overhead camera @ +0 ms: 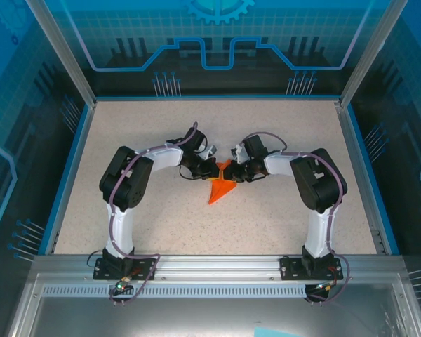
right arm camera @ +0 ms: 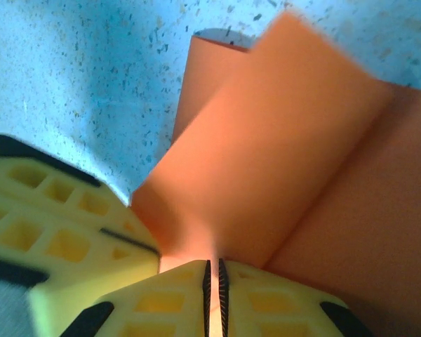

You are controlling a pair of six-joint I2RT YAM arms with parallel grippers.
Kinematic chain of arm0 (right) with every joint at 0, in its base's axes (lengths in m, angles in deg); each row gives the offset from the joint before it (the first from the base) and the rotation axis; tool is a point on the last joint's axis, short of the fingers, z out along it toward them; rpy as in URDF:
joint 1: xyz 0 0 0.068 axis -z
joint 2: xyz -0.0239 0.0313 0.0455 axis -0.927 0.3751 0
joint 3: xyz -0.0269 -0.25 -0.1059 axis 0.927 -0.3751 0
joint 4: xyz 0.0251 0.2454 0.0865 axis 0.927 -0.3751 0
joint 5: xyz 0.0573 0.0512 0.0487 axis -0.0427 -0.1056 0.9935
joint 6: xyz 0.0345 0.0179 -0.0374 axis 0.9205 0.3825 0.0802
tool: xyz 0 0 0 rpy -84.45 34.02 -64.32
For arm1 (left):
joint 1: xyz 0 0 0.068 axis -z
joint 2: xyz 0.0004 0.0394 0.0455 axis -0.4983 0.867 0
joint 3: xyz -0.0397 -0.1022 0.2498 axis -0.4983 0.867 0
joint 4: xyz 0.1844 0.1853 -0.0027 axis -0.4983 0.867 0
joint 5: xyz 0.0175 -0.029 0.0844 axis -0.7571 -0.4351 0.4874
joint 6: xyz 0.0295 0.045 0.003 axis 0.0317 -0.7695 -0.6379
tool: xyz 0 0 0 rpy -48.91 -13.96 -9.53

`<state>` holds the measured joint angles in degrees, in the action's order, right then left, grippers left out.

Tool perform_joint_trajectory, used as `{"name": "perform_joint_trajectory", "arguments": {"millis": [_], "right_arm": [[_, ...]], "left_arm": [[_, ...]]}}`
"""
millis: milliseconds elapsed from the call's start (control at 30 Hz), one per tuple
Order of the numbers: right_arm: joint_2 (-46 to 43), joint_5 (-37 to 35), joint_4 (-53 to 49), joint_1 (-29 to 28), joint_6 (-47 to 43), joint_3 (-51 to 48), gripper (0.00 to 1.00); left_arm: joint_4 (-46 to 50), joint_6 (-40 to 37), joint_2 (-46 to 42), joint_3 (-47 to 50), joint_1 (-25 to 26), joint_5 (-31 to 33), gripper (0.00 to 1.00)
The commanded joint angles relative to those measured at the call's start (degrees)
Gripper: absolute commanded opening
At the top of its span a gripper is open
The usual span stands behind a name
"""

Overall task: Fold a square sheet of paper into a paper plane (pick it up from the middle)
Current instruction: Fourth fold the wing at the center of the table.

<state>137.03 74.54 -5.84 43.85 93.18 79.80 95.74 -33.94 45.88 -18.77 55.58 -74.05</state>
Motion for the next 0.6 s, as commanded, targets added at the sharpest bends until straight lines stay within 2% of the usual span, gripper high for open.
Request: {"name": "perform_joint_trajectory", "arguments": {"millis": [0,300,433,567], "right_arm": [[2.0,-4.8,-5.5,-0.6,-2.5,1.0,0.15],[1.6,-5.6,-5.8,-1.0,-2.7,-0.2,0.15],[1.3,-5.1,-5.6,-0.9,-2.8,-0.6,0.15],[1.2,-4.3,-5.2,-0.9,-2.6,-0.8,0.14]], "left_arm": [[3.0,-1.4,-6.3,-2.1,1.1,0.9,0.1],[7.5,1.1,-18.4,4.9,4.7,12.5,0.2],[6.0,4.4,-21.6,11.2,7.6,15.5,0.23],[2.2,7.9,-22.7,16.2,10.0,15.7,0.24]]}}
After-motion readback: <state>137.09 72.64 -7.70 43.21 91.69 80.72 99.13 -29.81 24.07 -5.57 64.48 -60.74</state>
